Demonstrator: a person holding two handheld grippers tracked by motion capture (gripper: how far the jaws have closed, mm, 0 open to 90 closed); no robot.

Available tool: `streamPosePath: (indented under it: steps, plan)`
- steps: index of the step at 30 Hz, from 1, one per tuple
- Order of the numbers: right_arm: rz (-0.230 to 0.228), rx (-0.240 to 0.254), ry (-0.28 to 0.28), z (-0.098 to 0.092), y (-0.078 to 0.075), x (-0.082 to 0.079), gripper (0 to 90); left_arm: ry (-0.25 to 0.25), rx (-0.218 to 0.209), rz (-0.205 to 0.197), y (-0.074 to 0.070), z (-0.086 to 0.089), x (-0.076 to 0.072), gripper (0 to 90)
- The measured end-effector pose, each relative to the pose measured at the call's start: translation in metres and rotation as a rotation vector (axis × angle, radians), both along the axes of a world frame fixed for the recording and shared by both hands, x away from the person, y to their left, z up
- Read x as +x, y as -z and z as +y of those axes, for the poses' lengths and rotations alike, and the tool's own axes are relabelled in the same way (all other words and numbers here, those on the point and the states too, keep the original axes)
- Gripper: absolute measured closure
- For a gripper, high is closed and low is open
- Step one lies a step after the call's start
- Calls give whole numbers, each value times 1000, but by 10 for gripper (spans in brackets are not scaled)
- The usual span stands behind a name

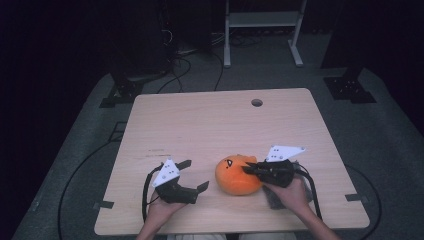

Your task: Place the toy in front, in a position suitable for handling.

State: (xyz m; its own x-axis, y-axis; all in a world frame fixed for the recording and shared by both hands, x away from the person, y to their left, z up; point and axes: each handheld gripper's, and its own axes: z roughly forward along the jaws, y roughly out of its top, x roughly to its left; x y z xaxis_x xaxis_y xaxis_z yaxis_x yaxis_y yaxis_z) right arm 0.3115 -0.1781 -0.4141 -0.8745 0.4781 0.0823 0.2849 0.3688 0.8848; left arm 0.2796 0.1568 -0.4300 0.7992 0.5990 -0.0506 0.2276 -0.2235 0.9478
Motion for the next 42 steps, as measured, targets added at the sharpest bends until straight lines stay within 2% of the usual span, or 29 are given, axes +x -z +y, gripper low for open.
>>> streamPosePath:
  steps: [2, 6, 8, 12, 16, 18, 19, 22, 23, 25, 27, 30, 32, 33, 37, 42]
  plan:
    - [-2, -16, -13, 5, 3, -5, 819, 26, -9, 1, -2, -7, 1, 66]
    - [-10, -5, -23, 7, 6, -13, 755, 70, -23, 20, -3, -20, 2, 85]
    - [-6, -4, -24, 5, 7, -15, 715, 88, -16, 28, -1, -28, 3, 87]
    - [4, -2, -38, -2, 10, -18, 629, 99, 14, 38, 2, -43, 6, 88]
    - [20, -16, -73, -7, 10, -20, 519, 100, 10, 69, 7, -54, 12, 88]
    - [12, -28, -66, -11, 7, -22, 458, 103, 13, 77, 8, -58, 14, 110]
    - [-5, -18, -56, -15, 5, -23, 433, 124, 18, 82, 10, -62, 15, 133]
    - [-31, 26, -29, -34, -2, -25, 410, 132, 14, 76, 10, -66, 16, 145]
    - [-36, 23, -18, -39, -3, -24, 410, 135, 16, 75, 10, -66, 15, 157]
    - [-51, -22, 24, -53, -3, -20, 401, 145, 30, 74, 11, -66, 15, 186]
    - [-40, -50, 57, -64, 1, -17, 401, 149, 38, 74, 10, -65, 14, 189]
    - [-14, -91, 87, -75, 9, -11, 415, 153, 9, 54, 7, -63, 13, 183]
    - [0, -127, 96, -77, 15, -8, 420, 160, -20, 47, 6, -62, 12, 176]
    - [23, -146, 99, -78, 20, -6, 422, 163, -20, 48, 5, -62, 12, 174]
    - [58, -212, 99, -76, 34, 0, 432, 182, 7, 51, 5, -69, 14, 165]
    - [74, -269, 91, -71, 45, 4, 442, 185, 31, 48, 6, -74, 15, 167]
